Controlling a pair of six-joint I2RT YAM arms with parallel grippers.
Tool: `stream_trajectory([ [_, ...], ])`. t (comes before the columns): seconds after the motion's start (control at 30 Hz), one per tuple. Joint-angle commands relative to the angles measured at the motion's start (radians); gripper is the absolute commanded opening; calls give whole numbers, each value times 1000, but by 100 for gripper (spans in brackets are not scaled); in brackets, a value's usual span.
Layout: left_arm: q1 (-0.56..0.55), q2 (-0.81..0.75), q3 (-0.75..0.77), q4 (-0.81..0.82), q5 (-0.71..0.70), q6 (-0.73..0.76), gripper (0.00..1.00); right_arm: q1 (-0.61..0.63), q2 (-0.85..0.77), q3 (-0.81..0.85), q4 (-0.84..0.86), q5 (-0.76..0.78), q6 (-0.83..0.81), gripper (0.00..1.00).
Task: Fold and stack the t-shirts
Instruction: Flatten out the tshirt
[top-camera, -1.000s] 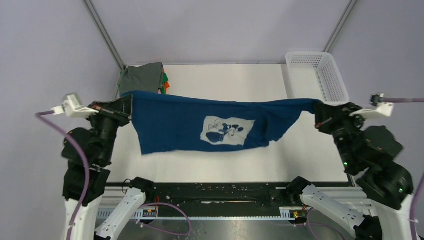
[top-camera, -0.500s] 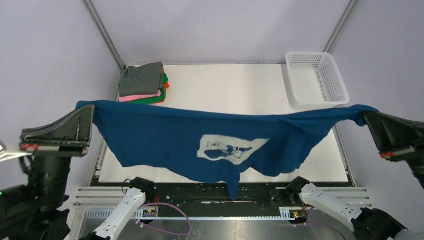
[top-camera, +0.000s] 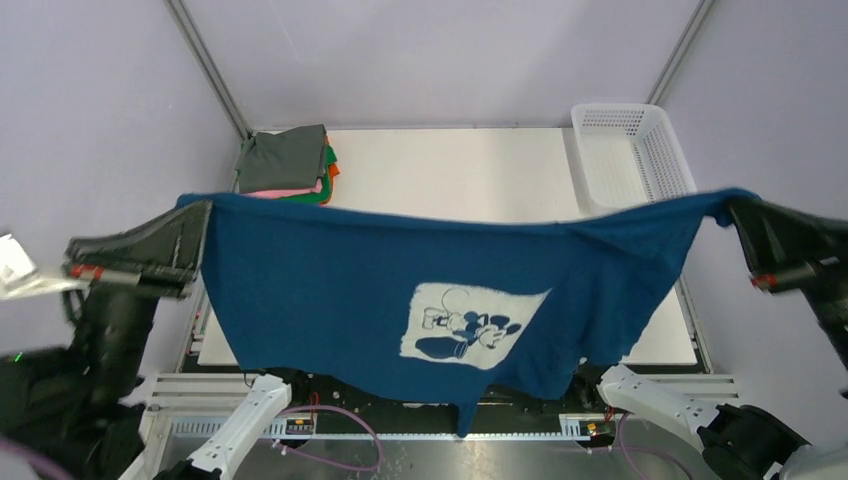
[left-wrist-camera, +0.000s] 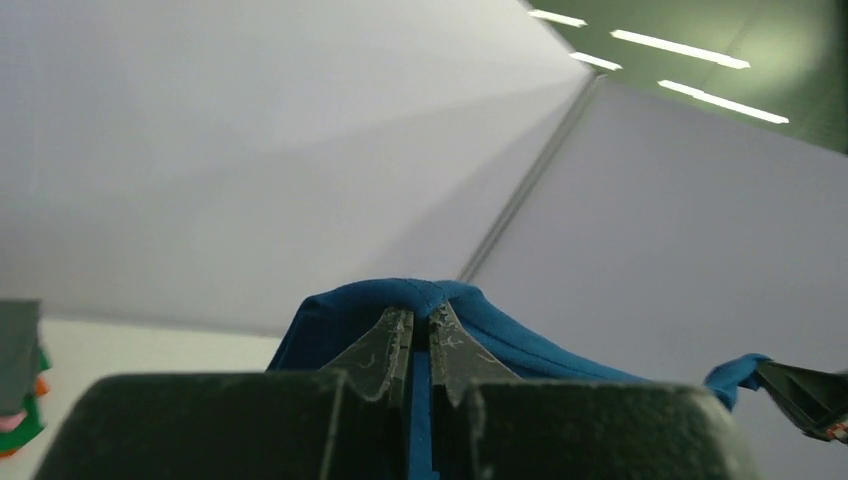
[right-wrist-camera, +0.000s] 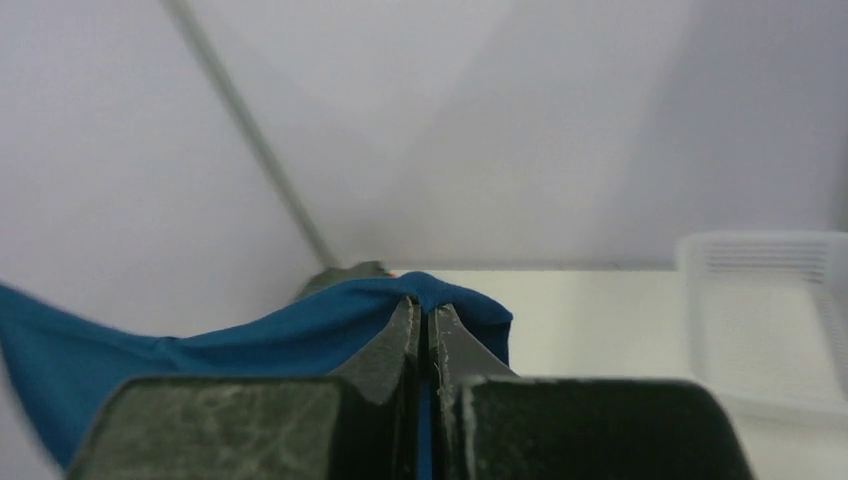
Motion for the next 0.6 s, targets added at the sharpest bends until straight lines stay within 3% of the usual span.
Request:
stream_trajectory([
  [0.0, 6, 146, -82, 31, -161, 39, 0, 2, 106, -161, 183, 384, -164, 0],
  [0.1, 5, 248, -192, 58, -319, 55, 0, 2, 127, -389, 401, 630, -301, 0],
  [0.2, 6, 387, -286, 108, -532, 72, 0, -21, 176, -594, 667, 730, -424, 0],
  [0.4, 58, 747, -373, 296, -494, 79, 0, -239, 366, -751, 690, 446, -190, 0],
  [0.57, 93, 1135, -188, 282, -415, 81, 0, -311, 585, -774, 742, 263, -111, 0],
])
